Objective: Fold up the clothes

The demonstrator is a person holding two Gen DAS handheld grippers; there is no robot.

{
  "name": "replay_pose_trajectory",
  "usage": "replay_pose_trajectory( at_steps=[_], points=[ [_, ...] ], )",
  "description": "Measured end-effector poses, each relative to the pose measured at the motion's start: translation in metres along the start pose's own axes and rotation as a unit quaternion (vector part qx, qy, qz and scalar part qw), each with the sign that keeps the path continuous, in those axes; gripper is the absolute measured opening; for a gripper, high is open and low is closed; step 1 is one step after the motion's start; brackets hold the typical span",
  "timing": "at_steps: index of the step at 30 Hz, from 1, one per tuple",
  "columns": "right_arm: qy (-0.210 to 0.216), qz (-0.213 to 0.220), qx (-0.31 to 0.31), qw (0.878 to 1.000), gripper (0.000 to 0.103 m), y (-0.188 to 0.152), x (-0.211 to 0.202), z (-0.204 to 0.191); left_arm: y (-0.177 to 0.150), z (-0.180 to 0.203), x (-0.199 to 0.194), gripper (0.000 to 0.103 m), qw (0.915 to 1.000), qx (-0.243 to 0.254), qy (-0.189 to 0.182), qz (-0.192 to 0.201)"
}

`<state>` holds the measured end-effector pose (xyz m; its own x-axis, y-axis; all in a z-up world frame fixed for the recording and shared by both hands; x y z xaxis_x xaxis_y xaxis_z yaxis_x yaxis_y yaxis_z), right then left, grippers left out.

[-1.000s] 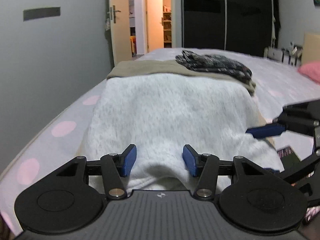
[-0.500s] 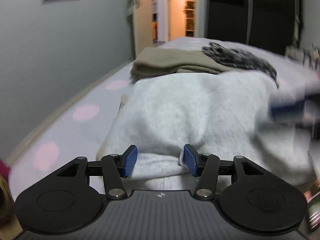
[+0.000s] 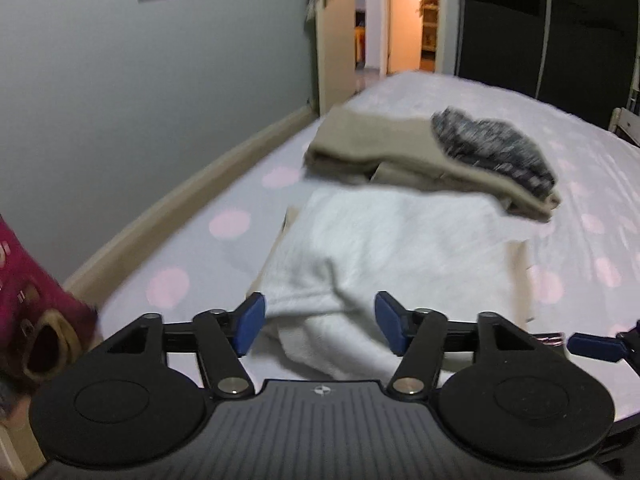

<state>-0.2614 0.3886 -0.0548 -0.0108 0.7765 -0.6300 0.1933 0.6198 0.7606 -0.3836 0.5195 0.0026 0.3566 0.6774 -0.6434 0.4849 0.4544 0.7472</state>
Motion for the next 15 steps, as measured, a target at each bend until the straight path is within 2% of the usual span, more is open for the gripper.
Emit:
replay_pose_trajectory(
  at_steps=[2,5,8,12,15],
  points=[
    [-0.015,0.005,0.002,1.0,0.097,0.013,-0.013,-0.006,0.007,0.008,-0.026,0.069,1.0,0.003,-0.001,0.004],
    [-0.033,0.013,0.012,0.999,0.098,0.029,-0.038,-0.014,0.017,0.009,-0.064,0.074,0.9999,-0.008,0.002,-0.01],
    [-0.047,0.011,0.033,0.998,0.099,0.041,-0.055,-0.016,0.019,0.005,-0.091,0.077,0.999,-0.031,0.033,-0.007],
    [-0.065,0.001,0.046,0.997,0.1,0.051,-0.068,-0.019,0.008,0.002,-0.09,0.079,0.9941,-0.061,0.087,-0.021],
    [-0.077,0.002,0.049,0.996,0.1,0.055,-0.072,-0.021,-0.002,0.007,-0.081,0.079,0.9928,-0.048,0.103,-0.039]
  ],
)
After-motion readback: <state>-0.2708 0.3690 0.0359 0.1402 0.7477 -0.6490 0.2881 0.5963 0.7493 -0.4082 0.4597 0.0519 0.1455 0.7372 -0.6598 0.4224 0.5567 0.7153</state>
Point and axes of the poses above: each gripper's, at about its wrist camera, not at the fingertips, and x roughly the way its jaws point, z to its right, y to its top, the point moved 3 cm from there along x, roughly the way its jaws point, and after that the axes turned 9 degrees about y, right-handed, at the moved point
